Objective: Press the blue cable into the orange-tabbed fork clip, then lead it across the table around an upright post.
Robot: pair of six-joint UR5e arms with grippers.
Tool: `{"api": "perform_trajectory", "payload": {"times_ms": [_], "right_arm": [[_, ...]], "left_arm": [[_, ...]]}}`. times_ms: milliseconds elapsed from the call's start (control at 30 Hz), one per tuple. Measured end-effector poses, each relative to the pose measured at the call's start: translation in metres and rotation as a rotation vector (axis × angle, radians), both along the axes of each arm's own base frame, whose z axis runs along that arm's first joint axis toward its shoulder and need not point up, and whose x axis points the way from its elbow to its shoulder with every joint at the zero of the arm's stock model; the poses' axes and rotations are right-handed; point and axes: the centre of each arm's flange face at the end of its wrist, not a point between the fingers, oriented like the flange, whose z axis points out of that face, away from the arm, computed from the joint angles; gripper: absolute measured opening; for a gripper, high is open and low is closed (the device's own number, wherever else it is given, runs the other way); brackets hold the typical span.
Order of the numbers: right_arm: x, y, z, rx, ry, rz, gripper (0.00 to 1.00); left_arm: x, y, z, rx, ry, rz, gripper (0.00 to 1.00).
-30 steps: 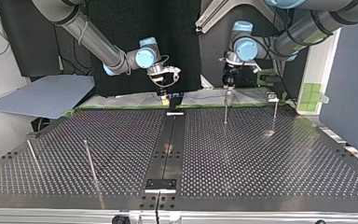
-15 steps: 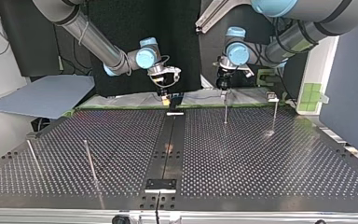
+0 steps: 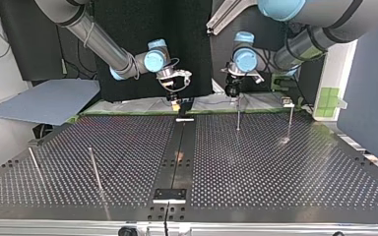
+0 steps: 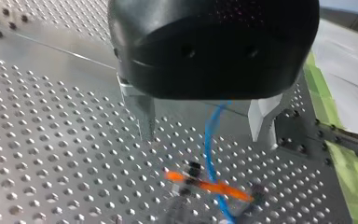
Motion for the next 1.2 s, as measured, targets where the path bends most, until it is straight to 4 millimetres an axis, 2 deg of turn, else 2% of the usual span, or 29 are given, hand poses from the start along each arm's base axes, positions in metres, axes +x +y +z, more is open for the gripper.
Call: {"api": "perform_trajectory", "payload": {"times_ms": [233,500,1200], "right_arm": [[0.000,0.000,0.000,0.000,0.004,0.000,0.00],[-0.001,-0.001,0.000,-0.001,0.005,-0.001,0.00],[0.002,-0.002,0.002,-0.003,-0.003,0.001,0.00]], "left_arm": [[0.009,-0.005,-0.017,0.030,0.001,0.036,1.00],[0.024,-0.015,-0.010,0.048,-0.023,0.049,1.00],[0.030,-0.037,-0.003,0.141,-0.017,0.035,1.00]]}}
